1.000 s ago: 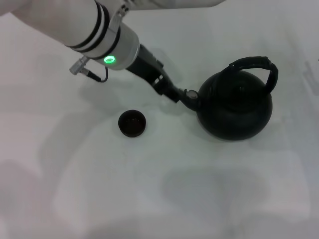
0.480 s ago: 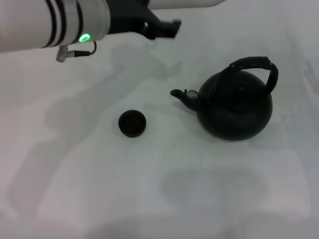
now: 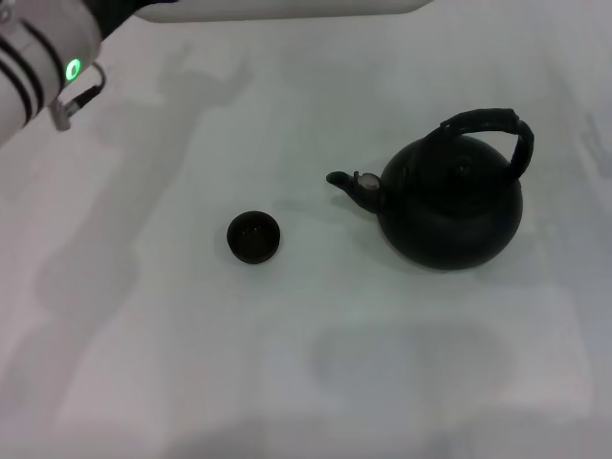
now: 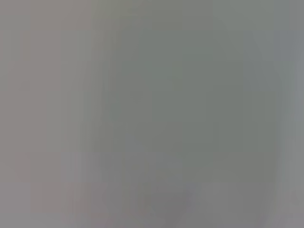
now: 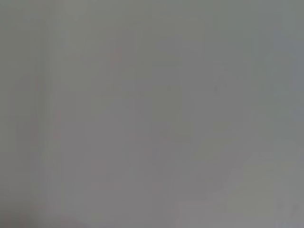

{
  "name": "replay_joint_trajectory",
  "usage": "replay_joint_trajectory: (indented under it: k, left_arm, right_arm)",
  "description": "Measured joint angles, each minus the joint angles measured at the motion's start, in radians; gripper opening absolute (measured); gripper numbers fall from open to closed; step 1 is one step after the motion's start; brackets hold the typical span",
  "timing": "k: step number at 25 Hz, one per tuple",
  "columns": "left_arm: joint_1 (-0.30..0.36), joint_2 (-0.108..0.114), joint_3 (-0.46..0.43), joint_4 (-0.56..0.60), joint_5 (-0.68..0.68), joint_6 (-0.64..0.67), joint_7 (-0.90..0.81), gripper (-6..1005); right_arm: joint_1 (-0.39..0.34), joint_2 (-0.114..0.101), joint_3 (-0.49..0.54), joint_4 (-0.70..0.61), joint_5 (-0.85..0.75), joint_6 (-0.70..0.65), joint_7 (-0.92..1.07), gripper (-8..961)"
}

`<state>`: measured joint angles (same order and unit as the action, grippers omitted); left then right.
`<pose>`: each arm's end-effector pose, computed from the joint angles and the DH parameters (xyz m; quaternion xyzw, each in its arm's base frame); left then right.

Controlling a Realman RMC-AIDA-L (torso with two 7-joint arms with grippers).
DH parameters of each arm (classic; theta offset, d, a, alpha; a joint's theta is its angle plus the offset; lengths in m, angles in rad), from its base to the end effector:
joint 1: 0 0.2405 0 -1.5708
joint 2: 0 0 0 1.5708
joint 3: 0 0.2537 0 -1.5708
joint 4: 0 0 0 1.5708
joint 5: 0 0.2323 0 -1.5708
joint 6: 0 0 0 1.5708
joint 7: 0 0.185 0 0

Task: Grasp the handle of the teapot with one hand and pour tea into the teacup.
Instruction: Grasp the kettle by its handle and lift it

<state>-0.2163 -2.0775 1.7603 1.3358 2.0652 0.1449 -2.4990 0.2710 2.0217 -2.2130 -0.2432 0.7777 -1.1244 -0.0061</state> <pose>-0.1795 0.4381 -0.0218 -0.7719 -0.3297 -0.2588 0.4780 0.3897 0.3395 -0.0080 -0.6899 0.2230 0.2109 0.6556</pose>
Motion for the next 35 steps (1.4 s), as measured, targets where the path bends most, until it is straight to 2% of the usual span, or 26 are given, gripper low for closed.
replay_joint_trajectory:
  k: [5, 8, 14, 19, 24, 28, 30, 35]
  left_arm:
    - [0.018, 0.000, 0.100, -0.105, -0.079, -0.291, -0.026, 891]
    - [0.020, 0.001, 0.158, -0.159, -0.079, -0.427, -0.089, 891]
    - [-0.017, 0.001, 0.258, -0.355, -0.046, -0.711, -0.415, 890]
    - [-0.056, -0.002, 0.297, -0.505, -0.032, -0.831, -0.505, 890]
    - [-0.066, -0.005, 0.408, -0.611, -0.085, -1.050, -0.510, 889]
    - [-0.049, -0.005, 0.433, -0.613, -0.130, -1.118, -0.512, 889]
    - [-0.048, -0.006, 0.442, -0.621, -0.151, -1.119, -0.513, 889]
    - [-0.074, -0.002, 0.494, -0.646, -0.301, -1.094, -0.515, 888]
  right_arm:
    - [-0.002, 0.000, -0.004, -0.004, 0.000, -0.041, 0.005, 795]
    - [0.000, 0.000, -0.006, -0.004, 0.000, -0.050, 0.019, 794]
    - [0.001, 0.000, -0.001, -0.001, 0.000, -0.048, 0.023, 793]
    - [0.000, -0.001, 0.002, 0.002, 0.001, -0.053, 0.023, 792]
    - [-0.005, -0.002, 0.004, 0.000, 0.024, -0.089, 0.055, 791]
    - [-0.011, -0.002, 0.004, 0.005, 0.056, -0.147, 0.157, 790]
    - [-0.016, -0.004, 0.004, 0.007, 0.056, -0.169, 0.220, 790]
    - [-0.026, -0.006, -0.021, 0.010, 0.045, -0.192, 0.289, 789]
